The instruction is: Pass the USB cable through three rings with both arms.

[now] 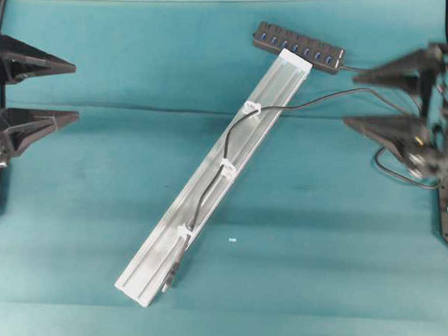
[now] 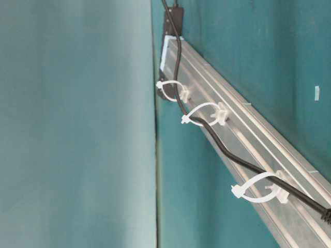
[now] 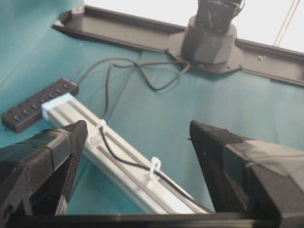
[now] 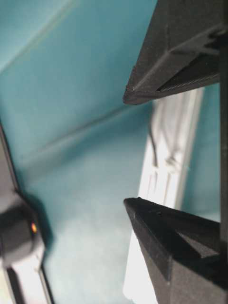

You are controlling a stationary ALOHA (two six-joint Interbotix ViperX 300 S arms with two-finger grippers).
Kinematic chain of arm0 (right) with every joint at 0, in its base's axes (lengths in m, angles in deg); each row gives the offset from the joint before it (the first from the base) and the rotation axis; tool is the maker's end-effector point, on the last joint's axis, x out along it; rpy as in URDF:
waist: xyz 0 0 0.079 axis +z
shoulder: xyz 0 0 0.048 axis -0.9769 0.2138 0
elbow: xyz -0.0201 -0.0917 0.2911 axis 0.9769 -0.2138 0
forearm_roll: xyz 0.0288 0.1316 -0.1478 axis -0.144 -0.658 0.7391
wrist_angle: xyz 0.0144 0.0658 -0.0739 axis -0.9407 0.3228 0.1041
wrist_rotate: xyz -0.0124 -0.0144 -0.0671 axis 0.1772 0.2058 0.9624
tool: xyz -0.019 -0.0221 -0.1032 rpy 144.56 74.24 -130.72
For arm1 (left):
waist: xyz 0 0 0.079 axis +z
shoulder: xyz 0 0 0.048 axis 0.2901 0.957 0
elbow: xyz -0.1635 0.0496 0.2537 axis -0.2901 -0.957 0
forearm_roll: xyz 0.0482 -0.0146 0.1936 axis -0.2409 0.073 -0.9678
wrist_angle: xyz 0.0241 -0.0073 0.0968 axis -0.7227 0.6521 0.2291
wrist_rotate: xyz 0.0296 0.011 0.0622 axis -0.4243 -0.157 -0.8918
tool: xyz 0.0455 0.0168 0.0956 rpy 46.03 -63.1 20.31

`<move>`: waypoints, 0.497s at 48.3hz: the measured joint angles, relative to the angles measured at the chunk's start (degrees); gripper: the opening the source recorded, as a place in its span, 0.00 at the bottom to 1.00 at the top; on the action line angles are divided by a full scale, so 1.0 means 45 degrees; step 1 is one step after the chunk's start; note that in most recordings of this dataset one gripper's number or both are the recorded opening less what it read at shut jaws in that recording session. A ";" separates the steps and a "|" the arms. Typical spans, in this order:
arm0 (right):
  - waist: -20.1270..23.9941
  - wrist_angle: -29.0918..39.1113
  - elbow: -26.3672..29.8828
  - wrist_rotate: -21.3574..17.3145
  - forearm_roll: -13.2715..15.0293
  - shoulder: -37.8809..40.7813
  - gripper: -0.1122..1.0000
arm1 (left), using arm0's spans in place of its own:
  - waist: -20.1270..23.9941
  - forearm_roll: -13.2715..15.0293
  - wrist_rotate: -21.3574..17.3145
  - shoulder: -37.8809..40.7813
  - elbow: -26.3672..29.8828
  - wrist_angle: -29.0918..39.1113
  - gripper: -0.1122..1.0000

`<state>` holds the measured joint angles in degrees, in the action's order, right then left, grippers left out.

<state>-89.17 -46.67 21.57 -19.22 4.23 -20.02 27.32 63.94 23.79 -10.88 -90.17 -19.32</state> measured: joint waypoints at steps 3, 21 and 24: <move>0.0215 -0.0059 -0.0293 -0.0020 0.0020 -0.0391 0.87 | 0.0000 0.0000 0.0000 -0.0020 0.0000 0.0020 0.95; 0.0234 -0.0996 -0.0957 -0.0020 0.0039 -0.1582 0.87 | 0.0000 0.0000 0.0000 -0.0020 0.0020 0.0078 0.95; 0.0234 -0.1113 -0.0957 -0.0020 0.0039 -0.1523 0.87 | 0.0000 0.0000 0.0000 -0.0020 0.0000 0.0078 0.95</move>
<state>-88.12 -51.68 17.26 -19.31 4.41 -26.88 27.32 63.94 23.79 -10.97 -90.17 -18.97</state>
